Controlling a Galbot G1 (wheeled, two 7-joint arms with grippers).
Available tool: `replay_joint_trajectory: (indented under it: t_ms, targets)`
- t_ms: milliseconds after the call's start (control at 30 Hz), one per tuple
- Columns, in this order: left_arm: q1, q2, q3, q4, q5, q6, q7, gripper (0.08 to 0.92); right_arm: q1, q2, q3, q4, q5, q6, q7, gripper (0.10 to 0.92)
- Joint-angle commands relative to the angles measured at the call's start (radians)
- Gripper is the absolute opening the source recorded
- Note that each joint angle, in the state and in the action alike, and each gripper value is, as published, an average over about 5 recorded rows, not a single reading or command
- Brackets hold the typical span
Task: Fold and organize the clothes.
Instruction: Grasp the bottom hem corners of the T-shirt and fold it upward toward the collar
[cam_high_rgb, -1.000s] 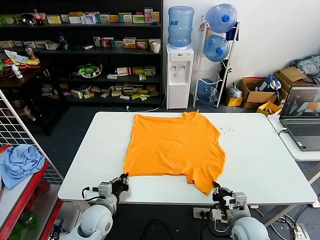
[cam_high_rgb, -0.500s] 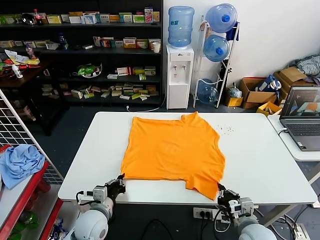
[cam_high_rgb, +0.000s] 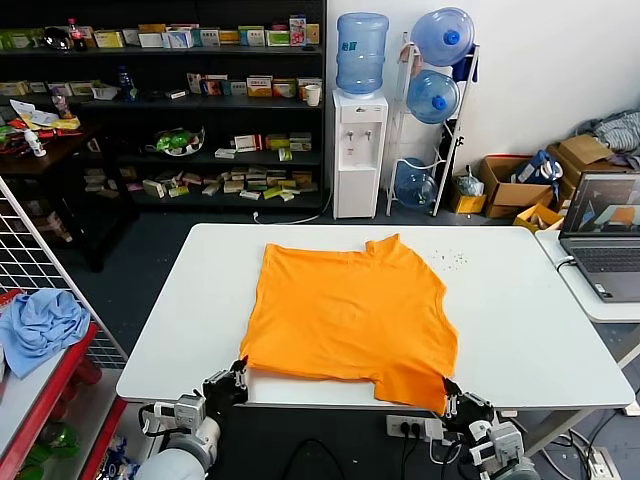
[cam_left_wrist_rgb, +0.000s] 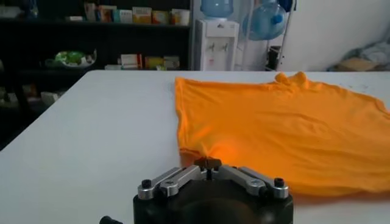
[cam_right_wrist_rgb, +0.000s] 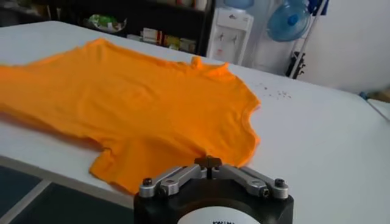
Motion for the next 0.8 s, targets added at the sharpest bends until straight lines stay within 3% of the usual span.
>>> replay_joint_trajectory:
  t_ms: [33,267,800]
  targets:
    - [-0.044,-0.04,-0.005,0.031,0.088,-0.068,0.012,0.092,0.161,-0.025,-0.011,-0.124,-0.026,0.129,-0.018,0.124]
    - [-0.149,-0.065,0.001,0.147,0.108,-0.092,0.021,0.092,0.333,-0.029,-0.036,-0.303,-0.02,0.188,-0.05,0.124]
    - [-0.385,-0.099,0.091,0.405,0.091,-0.097,0.039,0.092,0.597,0.037,-0.16,-0.581,-0.014,0.15,-0.089,0.124]
